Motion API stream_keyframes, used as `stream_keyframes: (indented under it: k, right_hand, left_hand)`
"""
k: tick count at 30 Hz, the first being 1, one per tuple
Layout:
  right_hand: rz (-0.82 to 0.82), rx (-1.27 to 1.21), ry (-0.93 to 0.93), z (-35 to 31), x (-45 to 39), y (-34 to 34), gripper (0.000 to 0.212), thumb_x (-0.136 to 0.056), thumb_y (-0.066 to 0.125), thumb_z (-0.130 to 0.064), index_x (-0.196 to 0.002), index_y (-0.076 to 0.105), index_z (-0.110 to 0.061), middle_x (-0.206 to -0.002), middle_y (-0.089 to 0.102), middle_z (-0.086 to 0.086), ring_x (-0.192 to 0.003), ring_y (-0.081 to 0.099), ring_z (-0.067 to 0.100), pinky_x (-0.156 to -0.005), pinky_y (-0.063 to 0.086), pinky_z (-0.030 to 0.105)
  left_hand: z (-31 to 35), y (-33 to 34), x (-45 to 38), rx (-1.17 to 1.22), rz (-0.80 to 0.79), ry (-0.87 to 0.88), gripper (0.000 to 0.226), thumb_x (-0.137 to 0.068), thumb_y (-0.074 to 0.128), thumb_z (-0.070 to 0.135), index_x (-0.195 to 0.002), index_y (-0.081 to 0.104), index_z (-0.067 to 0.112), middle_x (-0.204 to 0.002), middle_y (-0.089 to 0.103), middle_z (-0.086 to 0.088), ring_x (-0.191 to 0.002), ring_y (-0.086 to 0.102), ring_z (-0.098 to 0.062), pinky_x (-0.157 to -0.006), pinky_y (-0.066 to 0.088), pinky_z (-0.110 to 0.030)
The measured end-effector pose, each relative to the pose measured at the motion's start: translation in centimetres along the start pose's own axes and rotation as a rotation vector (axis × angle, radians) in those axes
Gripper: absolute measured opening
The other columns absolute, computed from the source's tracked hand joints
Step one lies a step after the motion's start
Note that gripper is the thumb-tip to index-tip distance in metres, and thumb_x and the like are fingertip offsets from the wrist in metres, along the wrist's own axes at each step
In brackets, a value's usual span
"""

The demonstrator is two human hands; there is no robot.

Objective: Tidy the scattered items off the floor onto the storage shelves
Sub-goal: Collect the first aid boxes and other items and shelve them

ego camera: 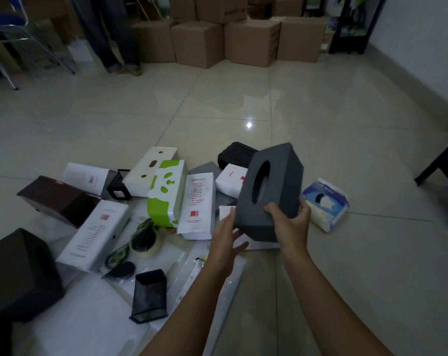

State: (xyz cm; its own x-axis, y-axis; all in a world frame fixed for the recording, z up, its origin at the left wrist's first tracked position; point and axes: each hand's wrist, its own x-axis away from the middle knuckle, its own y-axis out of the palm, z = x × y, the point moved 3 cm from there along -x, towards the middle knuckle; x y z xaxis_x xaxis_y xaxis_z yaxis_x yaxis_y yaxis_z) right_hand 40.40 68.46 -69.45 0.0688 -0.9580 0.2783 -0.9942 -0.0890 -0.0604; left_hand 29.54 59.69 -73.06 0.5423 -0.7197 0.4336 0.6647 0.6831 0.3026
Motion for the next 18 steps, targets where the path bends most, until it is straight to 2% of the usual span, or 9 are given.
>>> stream_keyframes:
  k: [2,4,8,13,15,18]
  right_hand:
    - [-0.129,-0.05,0.042,0.5,0.9,1.8,0.08,-0.078,0.076,-0.022,-0.145,0.031,-0.024,-0.128,0.05,0.004,-0.103,0.056,0.019,-0.07,0.048,0.028]
    - [-0.246,-0.069,0.067,1.3,2.0,3.6,0.072,-0.081,0.074,-0.018,-0.142,0.035,-0.024,-0.123,0.053,0.003,-0.096,0.058,0.015,-0.064,0.046,0.025]
    - [-0.405,-0.088,0.143,3.0,4.1,7.6,0.063,-0.083,0.074,-0.019,-0.136,0.043,-0.028,-0.127,0.058,0.006,-0.103,0.061,0.023,-0.073,0.052,0.032]
    - [-0.54,-0.121,0.193,3.9,6.9,13.9,0.057,-0.085,0.071,-0.023,-0.137,0.047,-0.025,-0.128,0.059,0.006,-0.105,0.062,0.023,-0.073,0.051,0.032]
    - [-0.581,-0.127,0.199,4.0,8.1,16.5,0.053,-0.086,0.069,-0.024,-0.135,0.049,-0.025,-0.124,0.062,0.005,-0.102,0.063,0.021,-0.071,0.05,0.03]
    - [-0.628,-0.137,0.235,4.5,10.4,20.2,0.047,-0.087,0.068,-0.025,-0.132,0.051,-0.024,-0.119,0.064,0.004,-0.099,0.063,0.019,-0.072,0.051,0.032]
  left_hand:
    - [0.7,-1.6,0.5,0.047,0.036,0.017,0.026,-0.095,0.051,0.051,-0.114,0.059,0.034,-0.12,0.064,0.002,-0.113,0.06,-0.019,-0.096,0.052,-0.048]
    - [1.1,-3.6,1.2,0.061,0.079,0.03,0.027,-0.094,0.052,0.052,-0.113,0.06,0.035,-0.12,0.066,0.002,-0.113,0.061,-0.017,-0.092,0.054,-0.045]
    - [1.8,-8.7,2.4,0.059,0.201,0.071,0.043,-0.092,0.055,0.053,-0.125,0.06,0.027,-0.121,0.066,0.003,-0.109,0.063,-0.014,-0.083,0.057,-0.037]
    - [3.2,-14.8,3.7,0.161,0.362,0.122,0.033,-0.098,0.046,0.049,-0.117,0.063,0.029,-0.117,0.068,0.004,-0.107,0.063,-0.012,-0.082,0.054,-0.033]
    - [3.4,-17.8,3.9,0.204,0.457,0.143,0.034,-0.099,0.044,0.049,-0.117,0.064,0.028,-0.114,0.069,0.002,-0.107,0.064,-0.016,-0.087,0.053,-0.035]
    - [3.2,-23.1,4.5,0.187,0.615,0.176,0.039,-0.098,0.049,0.045,-0.119,0.064,0.016,-0.115,0.067,-0.017,-0.11,0.063,-0.03,-0.099,0.048,-0.046]
